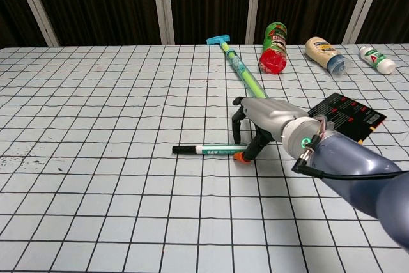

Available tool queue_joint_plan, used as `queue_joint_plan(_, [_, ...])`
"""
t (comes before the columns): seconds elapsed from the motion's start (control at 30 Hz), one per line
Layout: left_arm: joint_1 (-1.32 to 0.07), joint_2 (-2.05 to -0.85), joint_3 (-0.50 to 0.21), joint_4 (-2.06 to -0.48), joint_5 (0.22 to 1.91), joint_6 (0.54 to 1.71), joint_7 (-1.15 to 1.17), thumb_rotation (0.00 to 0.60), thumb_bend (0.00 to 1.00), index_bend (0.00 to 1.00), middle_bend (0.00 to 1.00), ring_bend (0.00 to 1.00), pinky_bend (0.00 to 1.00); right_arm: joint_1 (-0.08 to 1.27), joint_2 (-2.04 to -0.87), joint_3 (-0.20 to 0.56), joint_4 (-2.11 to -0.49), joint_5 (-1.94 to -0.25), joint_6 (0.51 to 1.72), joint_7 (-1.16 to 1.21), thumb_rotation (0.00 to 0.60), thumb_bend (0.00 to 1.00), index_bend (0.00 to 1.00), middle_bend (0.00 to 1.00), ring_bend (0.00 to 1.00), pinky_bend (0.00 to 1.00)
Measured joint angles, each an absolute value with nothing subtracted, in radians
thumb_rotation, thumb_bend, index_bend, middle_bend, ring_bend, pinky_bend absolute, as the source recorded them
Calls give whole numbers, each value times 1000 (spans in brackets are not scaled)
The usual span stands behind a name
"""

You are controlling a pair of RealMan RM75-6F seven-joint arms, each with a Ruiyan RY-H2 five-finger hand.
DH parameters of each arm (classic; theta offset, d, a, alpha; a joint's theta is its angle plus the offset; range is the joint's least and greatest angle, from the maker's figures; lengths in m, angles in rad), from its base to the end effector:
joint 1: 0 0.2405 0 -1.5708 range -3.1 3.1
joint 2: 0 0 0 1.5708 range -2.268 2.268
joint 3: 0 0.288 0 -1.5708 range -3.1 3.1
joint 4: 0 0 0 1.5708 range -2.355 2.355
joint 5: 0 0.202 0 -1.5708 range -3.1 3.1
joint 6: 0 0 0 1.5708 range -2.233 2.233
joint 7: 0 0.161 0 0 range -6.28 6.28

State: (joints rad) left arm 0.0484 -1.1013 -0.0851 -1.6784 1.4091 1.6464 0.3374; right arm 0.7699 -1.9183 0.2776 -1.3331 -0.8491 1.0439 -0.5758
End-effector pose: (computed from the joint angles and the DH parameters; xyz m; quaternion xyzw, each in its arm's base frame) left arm -0.3498 0.1574 0.2150 -0.5517 -0.3077 -0.2823 0.7220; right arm -0.1289 -0.3616 -0.1129 0.6898 -0.4641 0.3523 0.4297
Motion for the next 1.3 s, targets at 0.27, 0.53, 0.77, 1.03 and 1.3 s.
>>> queue_joint_plan(0.27, [46,-1103,-83,-1677,1426,1653,328,600,484,71,0,0,62,757,-1871,276,-1427,-884,1072,-564,600,384,712,77,112,13])
queue_joint_plan(0.53, [43,-1109,-82,-1684,1457,1664,309,600,470,99,0,0,62,739,-1808,285,-1545,-901,1117,-566,600,384,712,77,112,12])
queue_joint_plan(0.77, [14,-1136,-78,-1719,1526,1660,307,600,391,109,23,0,62,723,-1746,296,-1701,-897,1183,-612,600,384,712,90,112,12])
queue_joint_plan(1.03, [-33,-1204,-60,-1787,1607,1614,381,600,387,173,53,0,62,719,-1662,323,-1913,-868,1284,-723,600,384,717,90,112,12])
queue_joint_plan(1.3, [-76,-1315,-54,-1814,1672,1582,444,600,388,243,87,0,62,731,-1614,341,-2023,-841,1331,-774,600,384,718,89,112,12])
